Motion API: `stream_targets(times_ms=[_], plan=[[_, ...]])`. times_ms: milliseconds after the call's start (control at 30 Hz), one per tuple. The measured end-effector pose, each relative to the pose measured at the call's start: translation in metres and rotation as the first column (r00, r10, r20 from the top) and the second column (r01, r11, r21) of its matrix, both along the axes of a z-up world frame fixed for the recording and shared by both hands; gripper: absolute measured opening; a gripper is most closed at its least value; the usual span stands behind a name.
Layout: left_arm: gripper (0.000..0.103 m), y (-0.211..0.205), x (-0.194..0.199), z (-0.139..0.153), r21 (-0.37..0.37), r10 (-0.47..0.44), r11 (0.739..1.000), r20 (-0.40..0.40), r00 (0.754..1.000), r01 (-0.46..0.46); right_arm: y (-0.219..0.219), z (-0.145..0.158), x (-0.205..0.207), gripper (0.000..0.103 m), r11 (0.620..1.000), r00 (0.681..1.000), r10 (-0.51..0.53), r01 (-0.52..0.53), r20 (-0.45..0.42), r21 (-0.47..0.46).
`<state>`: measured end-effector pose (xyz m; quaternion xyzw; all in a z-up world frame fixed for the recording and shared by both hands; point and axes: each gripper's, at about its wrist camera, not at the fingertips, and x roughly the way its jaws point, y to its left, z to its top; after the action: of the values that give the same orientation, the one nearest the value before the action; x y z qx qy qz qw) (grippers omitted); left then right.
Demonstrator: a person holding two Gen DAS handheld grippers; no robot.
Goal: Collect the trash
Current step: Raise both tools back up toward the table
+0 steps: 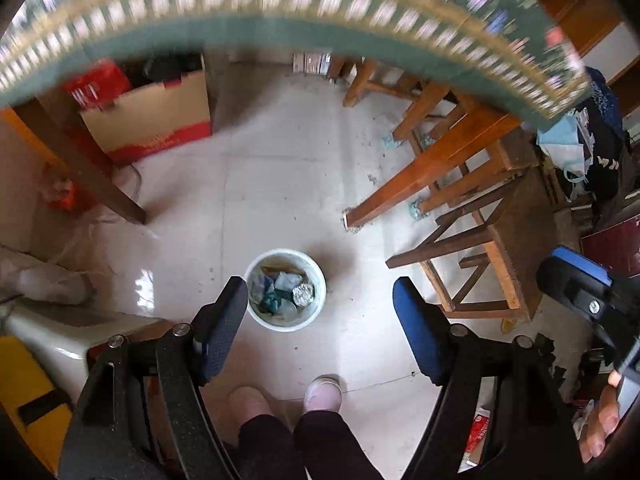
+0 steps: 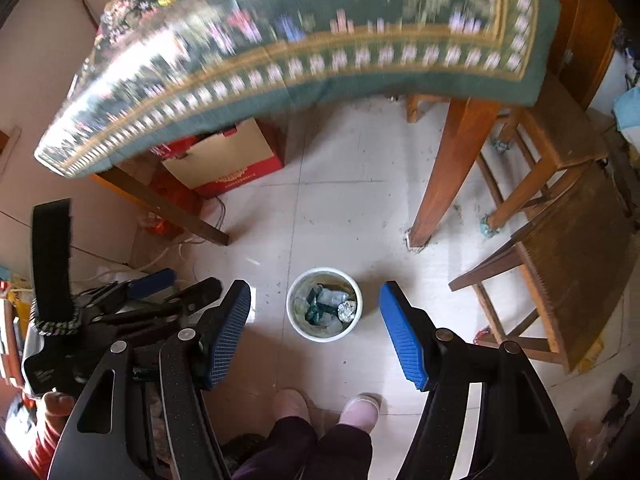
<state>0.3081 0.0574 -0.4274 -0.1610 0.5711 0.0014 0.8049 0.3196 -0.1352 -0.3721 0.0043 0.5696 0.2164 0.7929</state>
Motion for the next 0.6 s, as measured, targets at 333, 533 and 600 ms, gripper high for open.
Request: stream_targets(times_ms=[333,533,600], plan=[[0.074,0.008,-0.039,0.169,0.07,0.005,0.997,0.191,0.982,-0.019,0.0,0.115,-0.021,0.063,0.999,0.994,-0.015,0.011,0.108,0.043],[0.074,0.013,-0.065,0.267,0.124,-0.004,0.991,0.351,0.936,-0.042,0.003,0.195,-0.037,0.063,0.997,0.973,-0.019,0.002,0.23,0.071],[0.074,0.015,-0.073,0.296,0.139,-0.013,0.989,0.403,0.915,-0.047,0.004,0.22,-0.044,0.063,0.996,0.96,-0.025,0.0,0.28,0.088]])
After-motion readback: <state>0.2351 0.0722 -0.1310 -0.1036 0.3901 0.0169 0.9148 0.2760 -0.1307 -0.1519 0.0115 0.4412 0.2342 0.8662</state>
